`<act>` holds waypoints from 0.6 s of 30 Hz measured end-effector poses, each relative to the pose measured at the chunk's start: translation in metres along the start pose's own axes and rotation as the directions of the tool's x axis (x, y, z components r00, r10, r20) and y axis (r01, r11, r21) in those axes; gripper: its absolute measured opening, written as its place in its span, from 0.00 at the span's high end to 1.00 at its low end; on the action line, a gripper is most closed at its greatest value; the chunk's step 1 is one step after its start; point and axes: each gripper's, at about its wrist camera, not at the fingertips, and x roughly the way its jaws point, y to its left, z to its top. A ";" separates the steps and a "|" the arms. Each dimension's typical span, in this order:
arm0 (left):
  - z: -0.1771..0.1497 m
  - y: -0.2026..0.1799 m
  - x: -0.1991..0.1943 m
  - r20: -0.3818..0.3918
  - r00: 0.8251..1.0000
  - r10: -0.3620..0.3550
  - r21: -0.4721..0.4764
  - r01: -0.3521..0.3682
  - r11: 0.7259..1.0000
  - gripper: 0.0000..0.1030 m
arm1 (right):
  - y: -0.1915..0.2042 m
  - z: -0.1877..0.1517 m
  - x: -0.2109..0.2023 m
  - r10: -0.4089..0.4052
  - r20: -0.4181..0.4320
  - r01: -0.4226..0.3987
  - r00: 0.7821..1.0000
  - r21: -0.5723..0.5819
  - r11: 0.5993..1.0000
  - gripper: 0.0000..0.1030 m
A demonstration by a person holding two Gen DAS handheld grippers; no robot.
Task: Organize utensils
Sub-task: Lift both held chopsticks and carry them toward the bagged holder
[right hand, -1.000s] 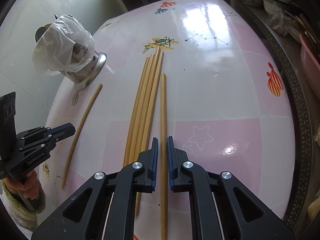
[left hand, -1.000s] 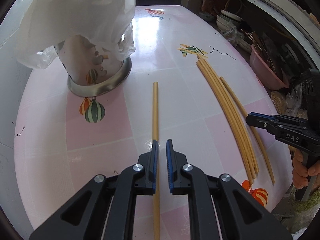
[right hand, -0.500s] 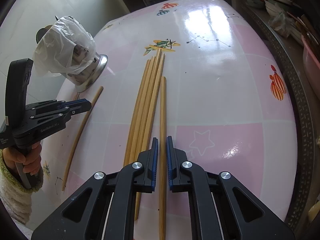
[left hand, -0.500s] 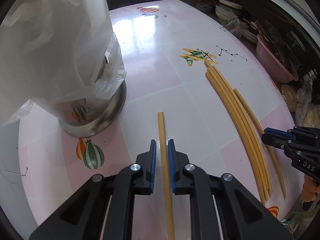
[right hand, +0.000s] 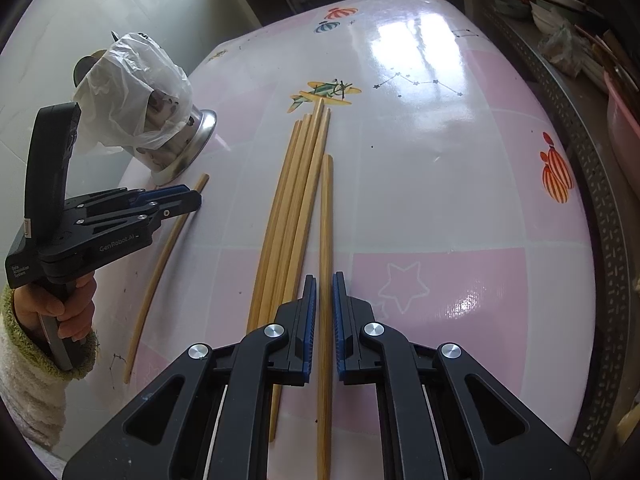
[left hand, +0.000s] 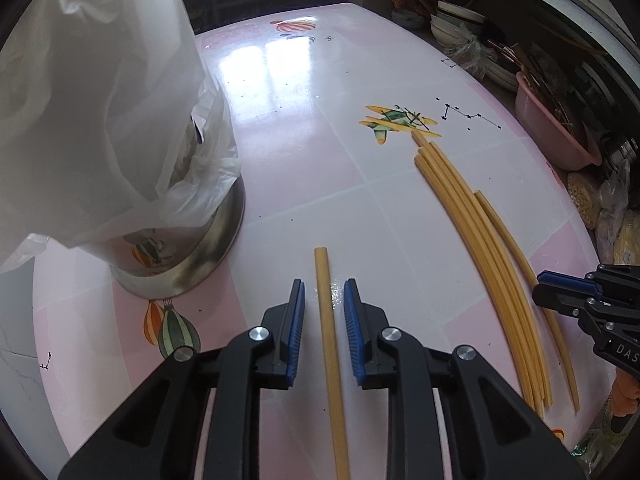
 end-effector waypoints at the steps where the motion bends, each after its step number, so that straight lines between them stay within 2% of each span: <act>1: -0.001 -0.001 0.000 0.003 1.000 0.016 0.004 -0.016 1.000 0.87 | 0.000 0.000 0.000 0.000 0.000 0.000 1.000 0.000 1.000 0.92; 3: -0.001 0.000 0.000 0.012 0.999 0.036 0.005 -0.036 0.999 0.93 | 0.000 0.000 0.000 -0.001 -0.001 0.001 1.000 -0.001 1.000 0.92; 8: -0.002 0.011 -0.002 0.031 0.999 0.028 -0.044 -0.027 0.999 0.94 | 0.001 0.003 0.000 -0.010 -0.008 0.010 1.000 -0.011 1.000 0.92; 10: -0.003 0.016 -0.008 0.049 0.999 0.020 -0.061 -0.017 0.998 0.94 | 0.002 0.006 0.000 -0.021 -0.004 0.020 1.000 -0.018 1.000 0.88; 11: -0.003 0.018 -0.012 0.062 0.998 0.018 -0.067 -0.014 0.998 0.94 | 0.003 0.008 0.000 -0.026 0.000 0.026 1.000 -0.023 0.999 0.86; 18: -0.009 0.037 -0.053 0.170 0.985 -0.003 -0.122 0.024 0.992 0.94 | 0.013 0.028 0.003 -0.072 0.030 0.075 0.997 -0.094 0.993 0.85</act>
